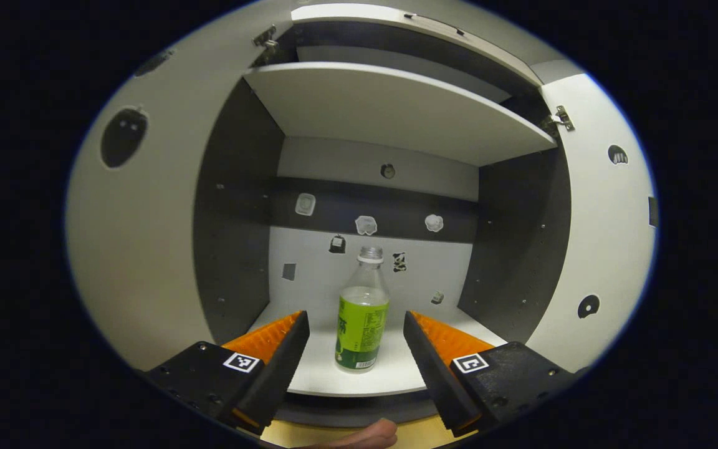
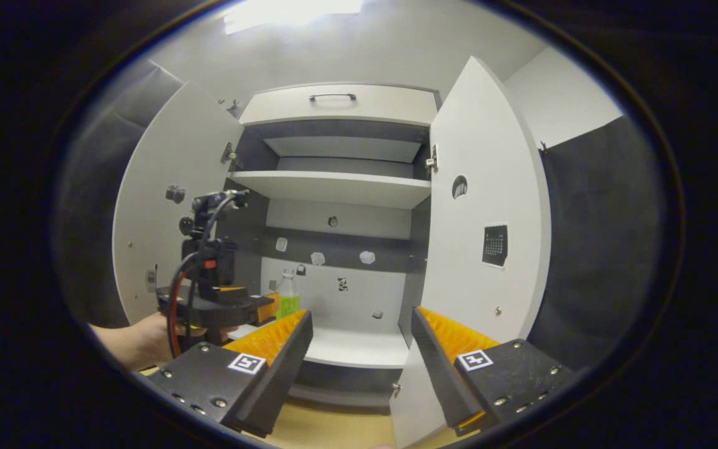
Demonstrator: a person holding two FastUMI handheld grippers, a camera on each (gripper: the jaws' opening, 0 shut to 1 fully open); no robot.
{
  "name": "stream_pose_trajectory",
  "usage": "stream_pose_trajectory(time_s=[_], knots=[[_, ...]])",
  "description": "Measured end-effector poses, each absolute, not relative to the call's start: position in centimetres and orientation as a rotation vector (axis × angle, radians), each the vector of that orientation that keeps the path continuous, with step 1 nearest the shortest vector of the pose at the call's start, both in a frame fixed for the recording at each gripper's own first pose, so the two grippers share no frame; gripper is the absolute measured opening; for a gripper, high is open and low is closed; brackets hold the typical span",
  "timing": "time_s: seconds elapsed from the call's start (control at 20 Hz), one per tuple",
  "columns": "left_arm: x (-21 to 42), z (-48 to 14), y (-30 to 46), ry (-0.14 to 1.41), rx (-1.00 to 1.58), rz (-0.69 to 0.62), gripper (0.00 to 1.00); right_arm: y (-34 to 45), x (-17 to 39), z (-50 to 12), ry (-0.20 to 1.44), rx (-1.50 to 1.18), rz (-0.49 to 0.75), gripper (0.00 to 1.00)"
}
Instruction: Grasp the bottle in the cabinet with the left hand and place it on the coaster, then close the right door with the right hand and the left door with the left hand.
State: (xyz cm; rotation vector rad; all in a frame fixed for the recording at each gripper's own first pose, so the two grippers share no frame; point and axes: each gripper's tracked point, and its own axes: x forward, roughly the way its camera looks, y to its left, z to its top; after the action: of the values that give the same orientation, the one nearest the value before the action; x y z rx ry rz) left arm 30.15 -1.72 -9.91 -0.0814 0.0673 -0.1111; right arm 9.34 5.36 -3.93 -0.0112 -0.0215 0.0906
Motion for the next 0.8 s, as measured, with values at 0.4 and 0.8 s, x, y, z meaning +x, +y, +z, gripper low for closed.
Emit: stream_pose_trajectory(time_s=[0.4,0.8], knots=[[37.0,-12.9,-2.2,0.076,0.004,-0.081,0.96,1.6,8.6,-5.5,0.025,-0.024,0.021,0.96],[39.2,-13.7,-2.6,0.097,-0.030,-0.094,0.80,-1.9,3.5,-5.5,0.032,0.022,-0.044,0.96]])
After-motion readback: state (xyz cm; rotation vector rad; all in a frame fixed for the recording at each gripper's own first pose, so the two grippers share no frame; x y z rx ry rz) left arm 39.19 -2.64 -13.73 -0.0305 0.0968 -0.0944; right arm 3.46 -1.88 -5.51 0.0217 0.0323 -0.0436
